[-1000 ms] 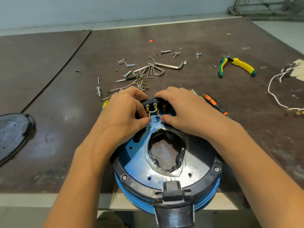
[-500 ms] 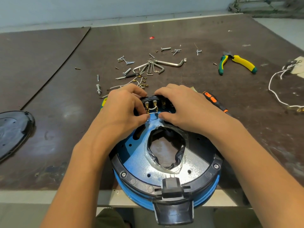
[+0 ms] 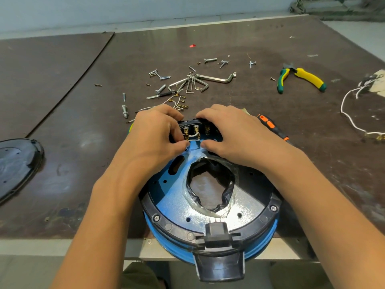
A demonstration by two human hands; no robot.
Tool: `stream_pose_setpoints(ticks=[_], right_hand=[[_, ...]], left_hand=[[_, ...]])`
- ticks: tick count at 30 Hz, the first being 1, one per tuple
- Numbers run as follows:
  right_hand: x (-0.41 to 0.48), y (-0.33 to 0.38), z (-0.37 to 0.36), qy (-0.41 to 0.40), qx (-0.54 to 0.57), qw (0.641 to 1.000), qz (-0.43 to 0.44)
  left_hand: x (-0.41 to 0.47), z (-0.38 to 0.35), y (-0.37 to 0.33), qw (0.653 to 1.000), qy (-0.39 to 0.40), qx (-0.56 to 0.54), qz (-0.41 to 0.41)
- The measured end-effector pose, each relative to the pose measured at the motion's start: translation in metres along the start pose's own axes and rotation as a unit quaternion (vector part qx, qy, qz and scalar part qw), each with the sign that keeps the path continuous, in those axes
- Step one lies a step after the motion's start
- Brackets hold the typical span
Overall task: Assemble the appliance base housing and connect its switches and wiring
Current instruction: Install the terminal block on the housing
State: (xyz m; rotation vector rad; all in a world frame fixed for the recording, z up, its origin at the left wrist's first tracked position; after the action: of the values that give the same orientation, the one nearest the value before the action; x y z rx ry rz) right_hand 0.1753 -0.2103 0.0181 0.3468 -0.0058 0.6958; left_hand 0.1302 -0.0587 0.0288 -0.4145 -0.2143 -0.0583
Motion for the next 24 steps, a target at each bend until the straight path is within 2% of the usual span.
stream_pose_setpoints(ticks=[3,7,19,24], right_hand=[[-0.001,0.0,0.0,-0.009,0.013,1.0,0.001],[-0.002,-0.002,0.008,-0.05,0.092,0.994,-0.016],[-0.005,0.005,0.004,0.006,0.02,1.0,-0.006],[-0.005,0.003,0.004,0.002,0.05,0.999,-0.009]], left_hand=[[-0.001,0.003,0.002,0.999,-0.027,-0.033,0.01],[-0.002,0.003,0.004,0.996,-0.016,-0.087,0.026],[-0.001,0.001,0.006,0.997,-0.001,-0.078,0.022],[-0.001,-0.001,0.007,0.997,-0.002,-0.074,0.015]])
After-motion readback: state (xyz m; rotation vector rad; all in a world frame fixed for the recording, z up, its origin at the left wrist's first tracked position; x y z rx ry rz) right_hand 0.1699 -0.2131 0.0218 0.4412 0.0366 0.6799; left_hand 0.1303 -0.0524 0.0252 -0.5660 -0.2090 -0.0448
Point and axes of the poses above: each hand's wrist, its own x-axis towards the middle knuckle, its own z-axis out of the back of the hand, y = z × x, the point moved 5 cm from there along x, towards the middle knuckle, and after that the axes turned 1 degree about x, right-handed, at the moved point
